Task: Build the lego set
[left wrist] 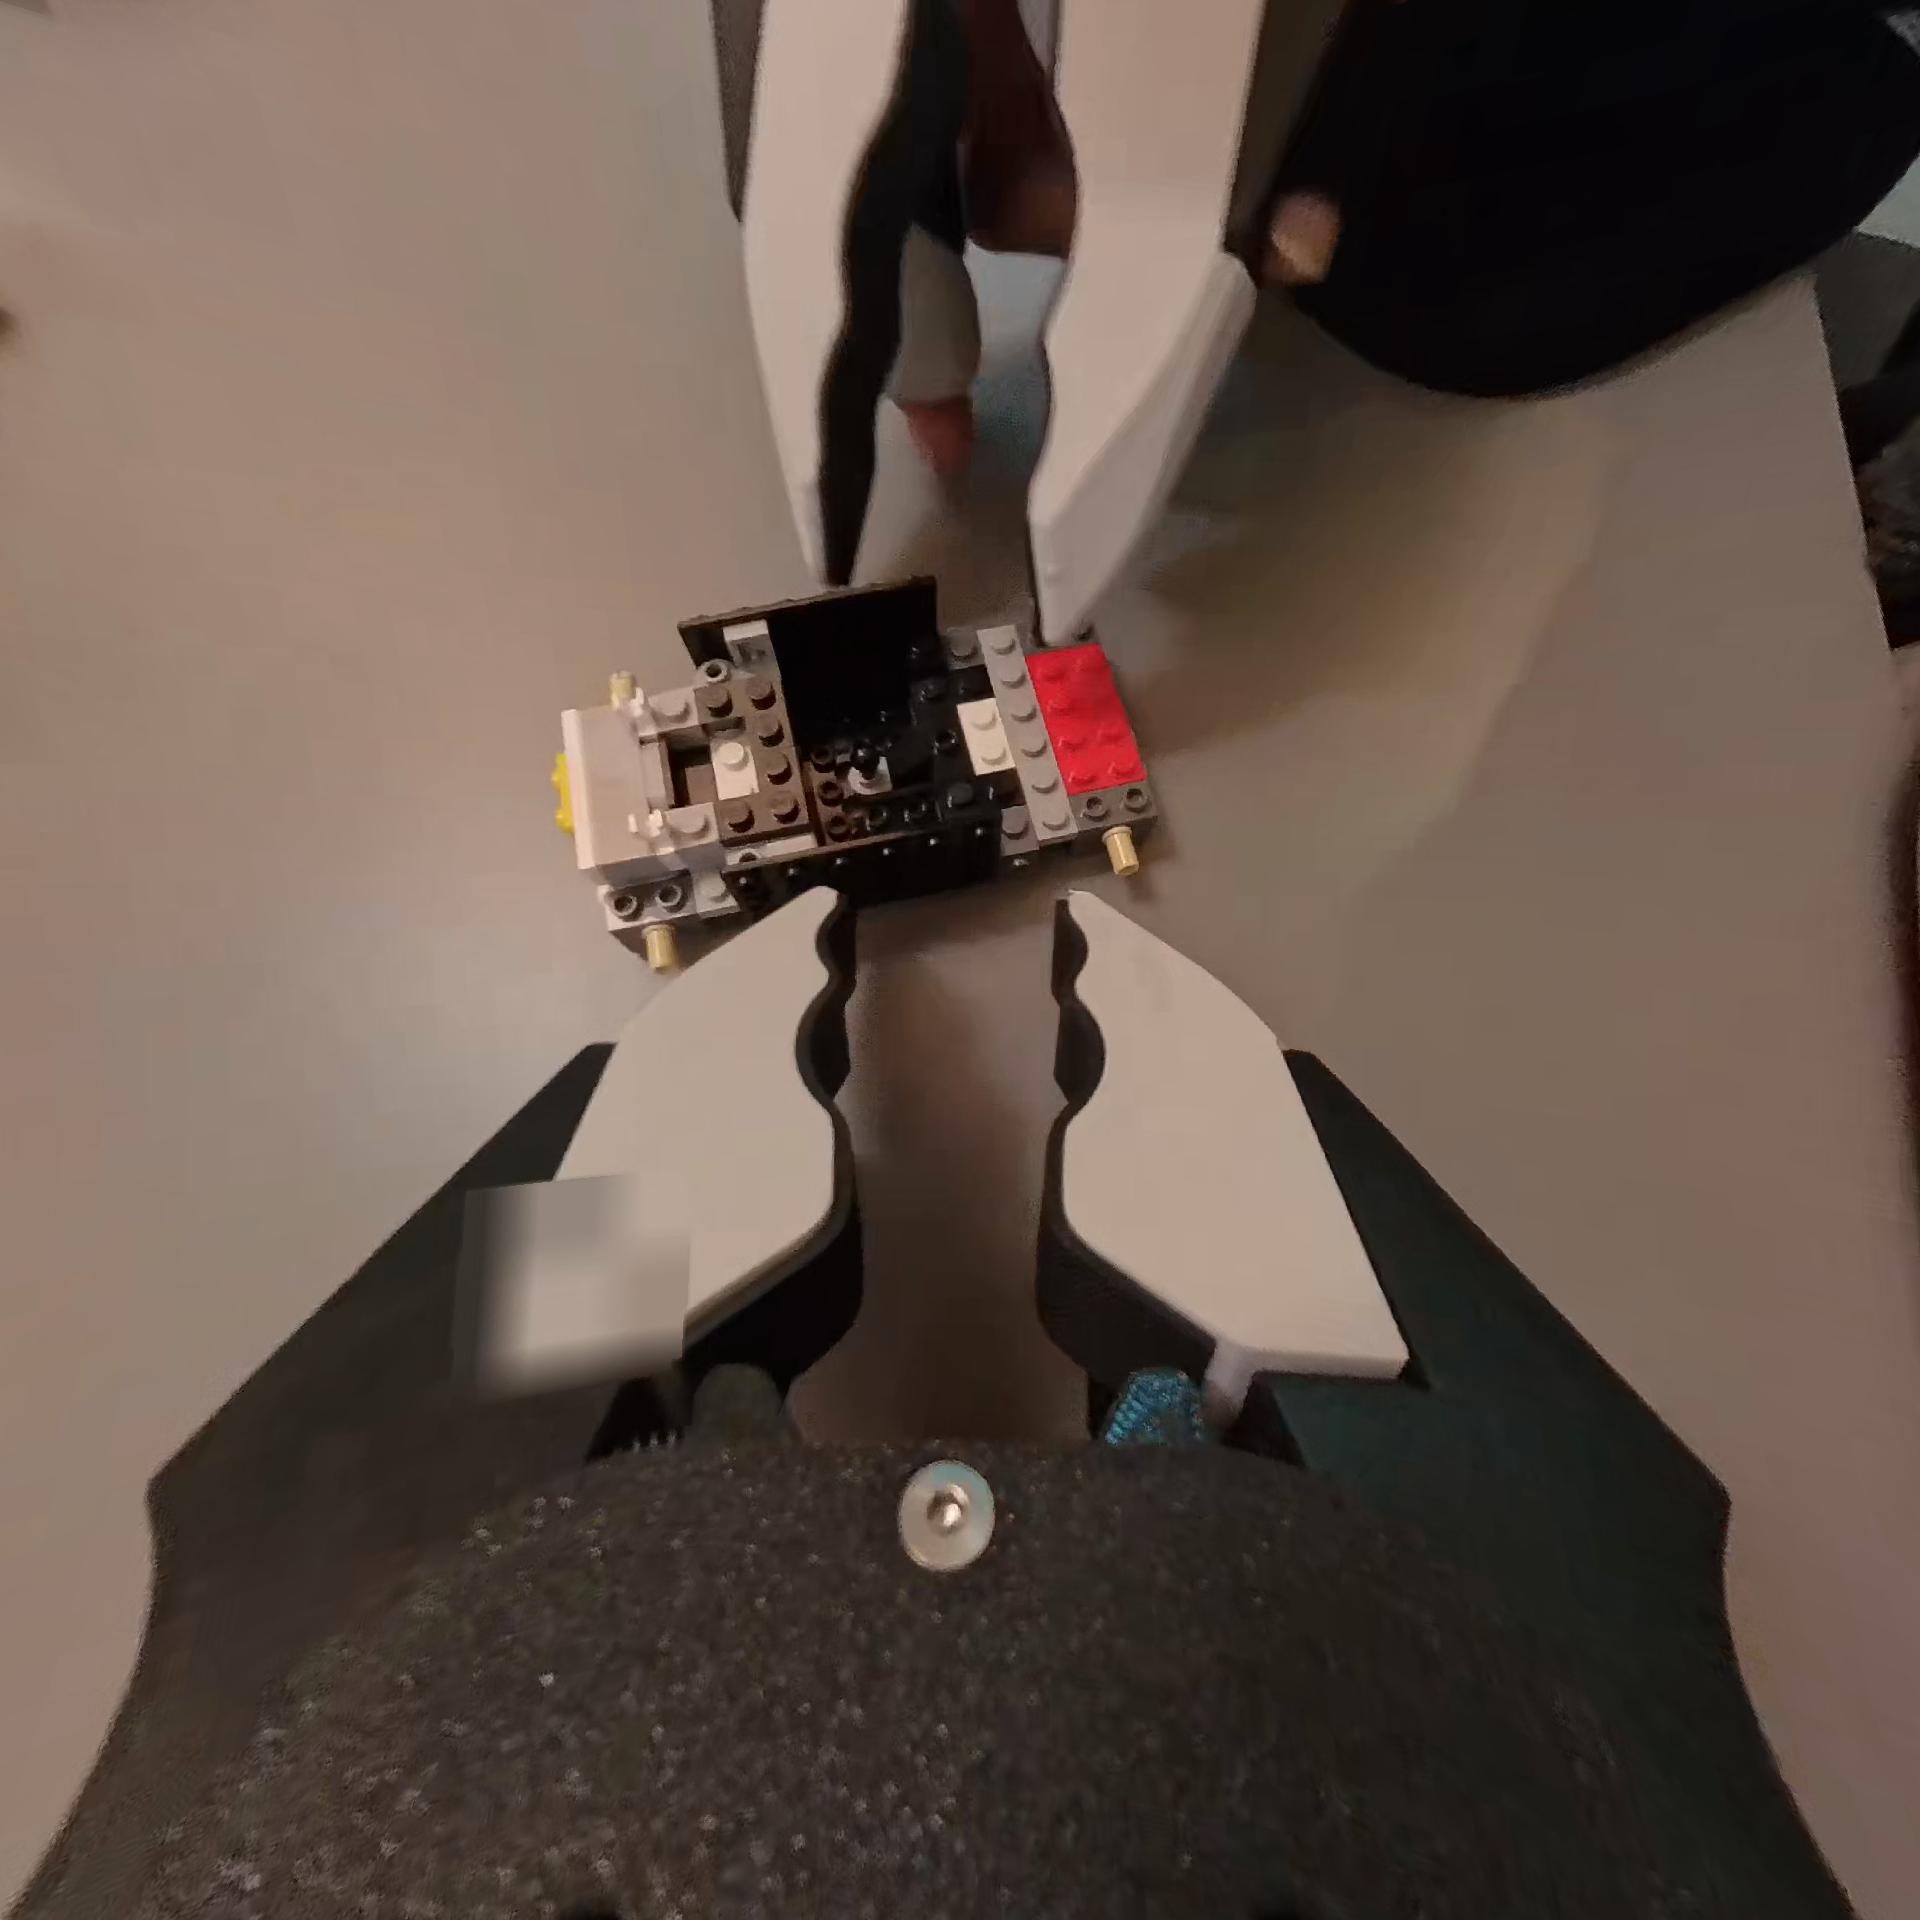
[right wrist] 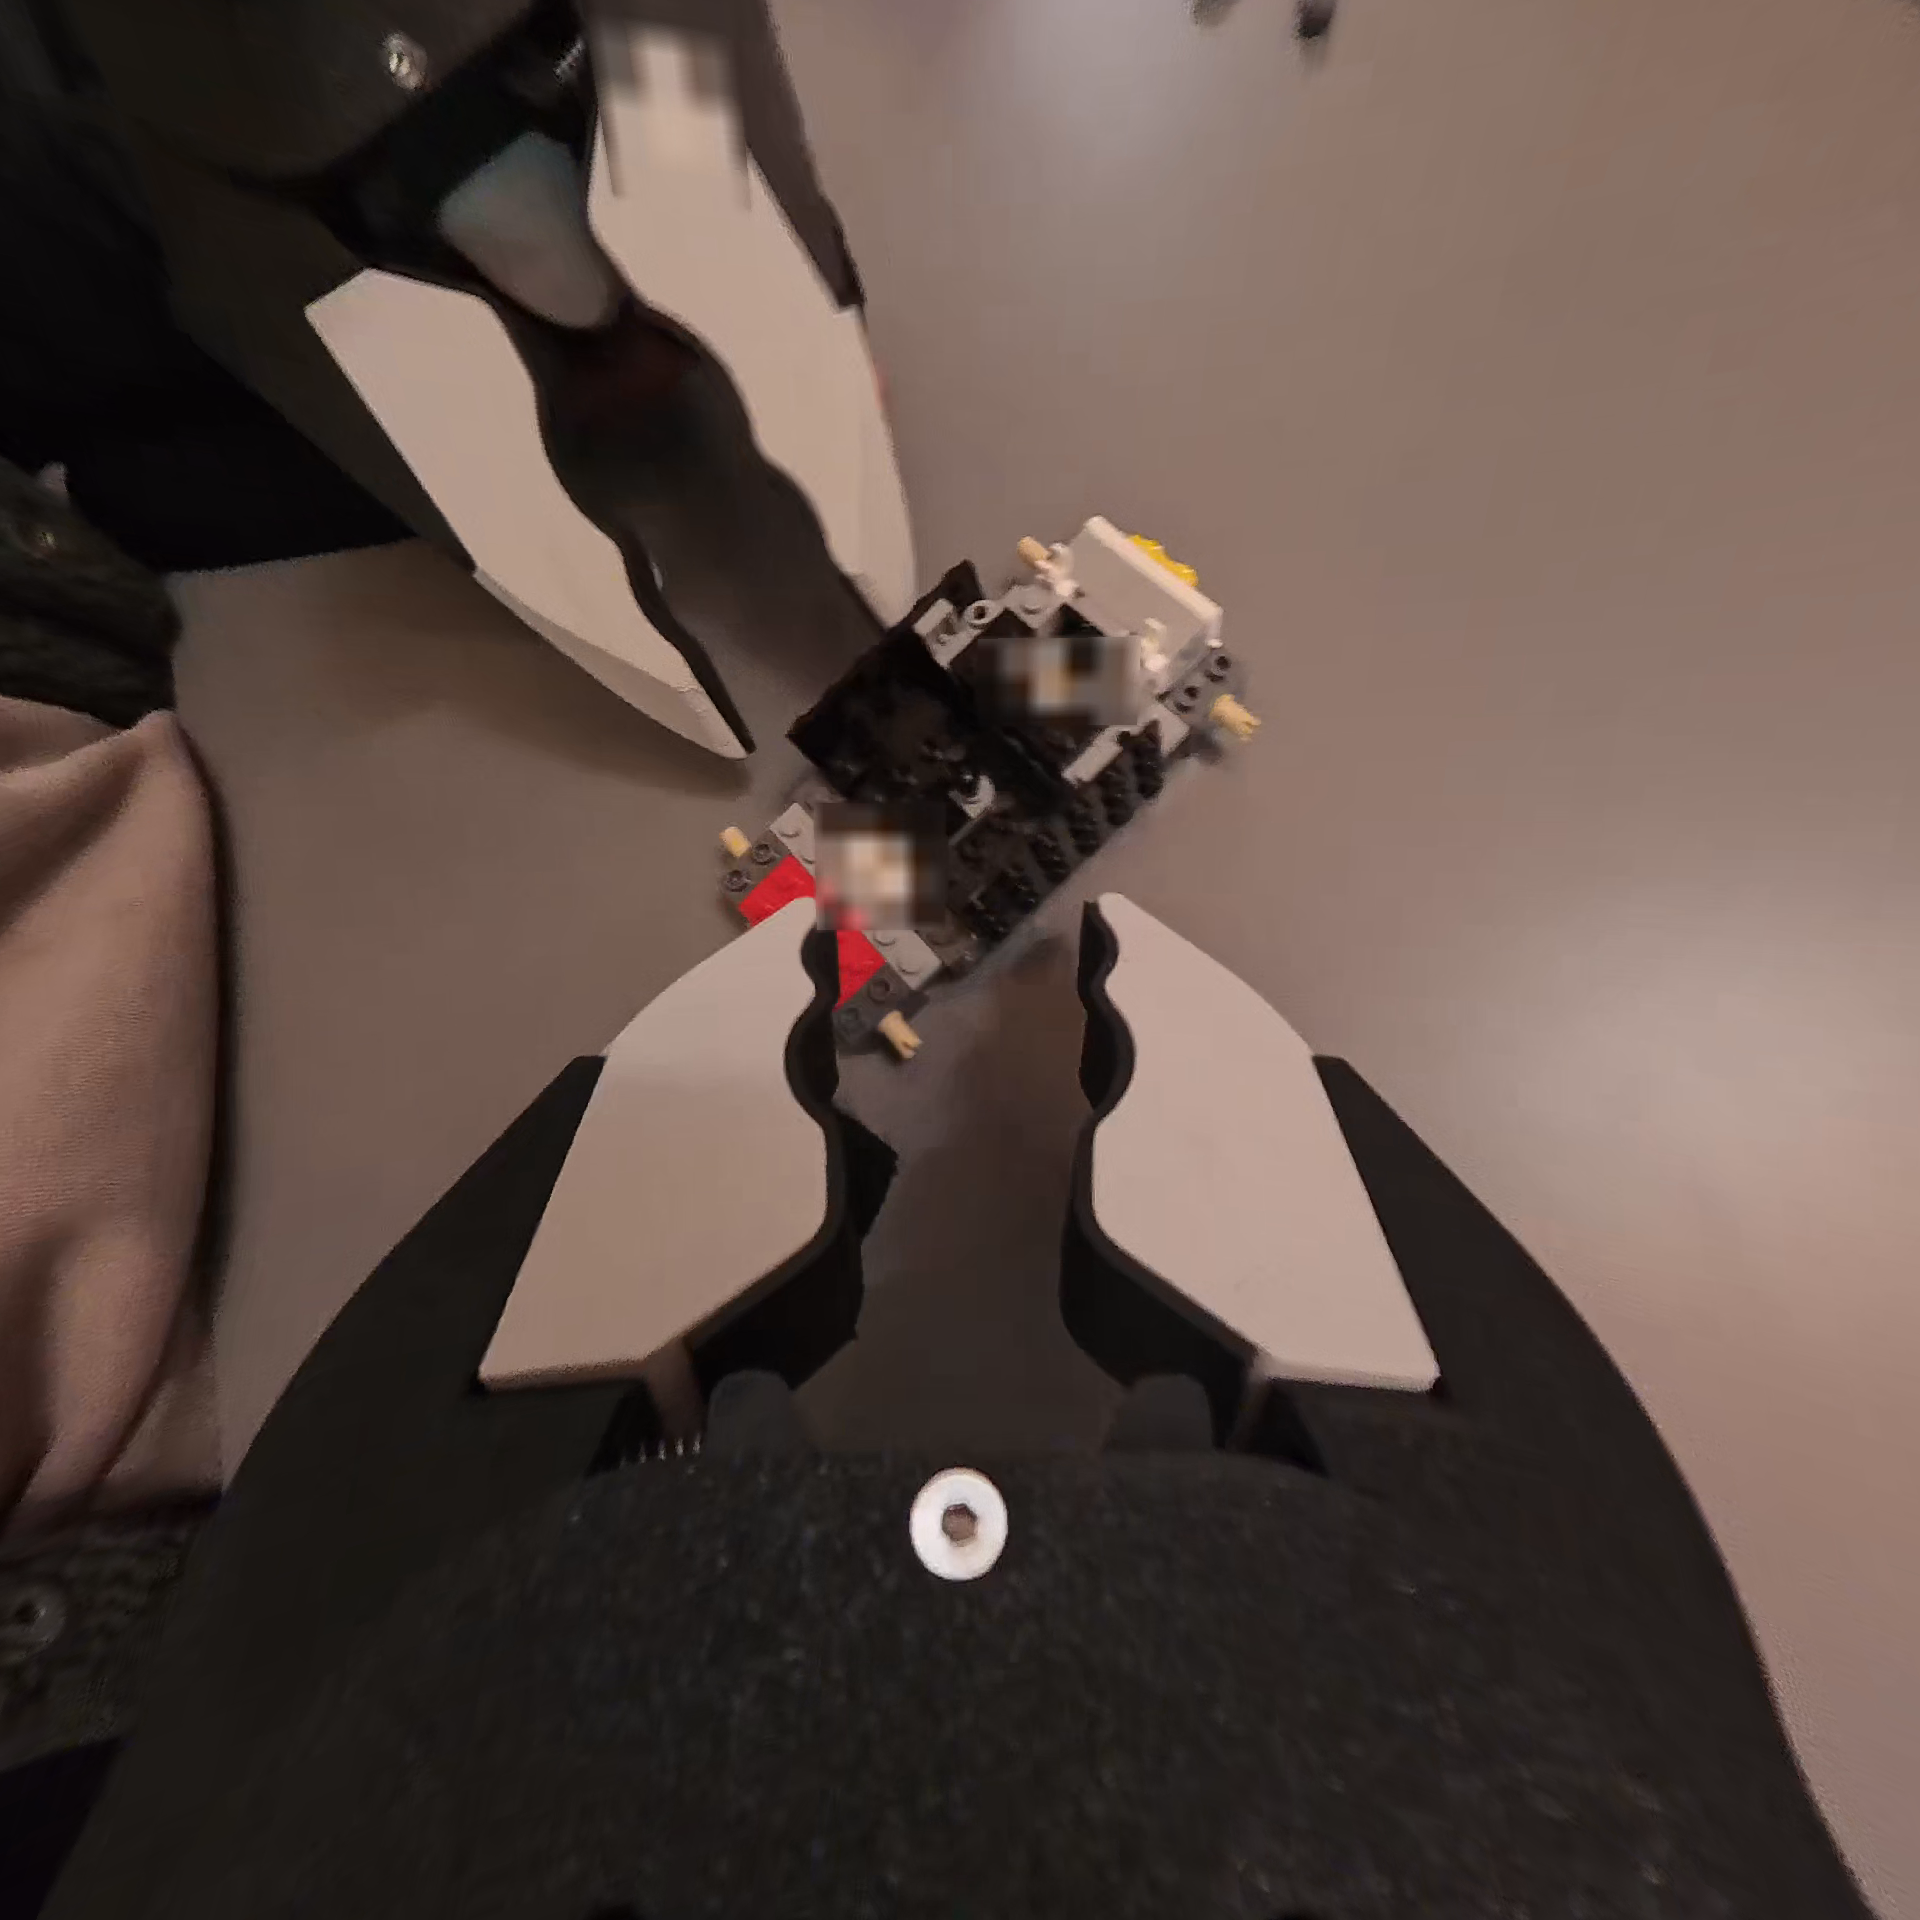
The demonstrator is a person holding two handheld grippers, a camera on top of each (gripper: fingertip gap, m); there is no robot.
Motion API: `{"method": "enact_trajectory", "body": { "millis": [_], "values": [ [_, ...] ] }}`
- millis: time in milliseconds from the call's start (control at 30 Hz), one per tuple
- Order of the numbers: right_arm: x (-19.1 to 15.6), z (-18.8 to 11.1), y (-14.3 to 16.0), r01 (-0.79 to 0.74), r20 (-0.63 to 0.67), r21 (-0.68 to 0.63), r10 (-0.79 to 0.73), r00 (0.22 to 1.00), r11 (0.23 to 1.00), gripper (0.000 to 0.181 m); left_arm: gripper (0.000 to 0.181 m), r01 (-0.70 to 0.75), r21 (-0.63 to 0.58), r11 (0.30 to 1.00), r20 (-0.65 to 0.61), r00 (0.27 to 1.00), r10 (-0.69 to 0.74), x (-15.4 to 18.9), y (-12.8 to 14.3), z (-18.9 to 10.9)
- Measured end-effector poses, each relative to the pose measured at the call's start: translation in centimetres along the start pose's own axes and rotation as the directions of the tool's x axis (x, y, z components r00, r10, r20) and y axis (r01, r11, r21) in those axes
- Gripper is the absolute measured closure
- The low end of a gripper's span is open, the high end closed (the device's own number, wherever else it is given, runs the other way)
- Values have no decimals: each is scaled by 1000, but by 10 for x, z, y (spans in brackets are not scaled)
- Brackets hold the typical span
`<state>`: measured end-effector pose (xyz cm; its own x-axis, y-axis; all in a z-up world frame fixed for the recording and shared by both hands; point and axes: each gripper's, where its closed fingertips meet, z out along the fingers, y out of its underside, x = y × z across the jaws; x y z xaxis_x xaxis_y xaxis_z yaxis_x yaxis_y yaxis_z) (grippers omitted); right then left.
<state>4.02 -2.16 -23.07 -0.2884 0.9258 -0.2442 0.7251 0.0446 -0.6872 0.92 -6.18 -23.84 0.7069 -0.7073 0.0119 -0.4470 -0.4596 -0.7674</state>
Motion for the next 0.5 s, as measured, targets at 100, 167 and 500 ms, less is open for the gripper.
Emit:
{"method": "enact_trajectory", "body": {
  "millis": [100,167,500],
  "values": [
    [-7,8,2,34,-17,-11,-34,999,999,139,137,35,39,999,10,999,-35,-6,-4,1],
    [-16,9,0,37,-4,4,-37,999,999,148,132,56,60,997,59,996,-60,-18,-6,0],
    [15,-9,-18,458,-42,4,-457,888,889,114,123,152,109,982,220,960,-173,-48,-10,-25]
  ]
}}
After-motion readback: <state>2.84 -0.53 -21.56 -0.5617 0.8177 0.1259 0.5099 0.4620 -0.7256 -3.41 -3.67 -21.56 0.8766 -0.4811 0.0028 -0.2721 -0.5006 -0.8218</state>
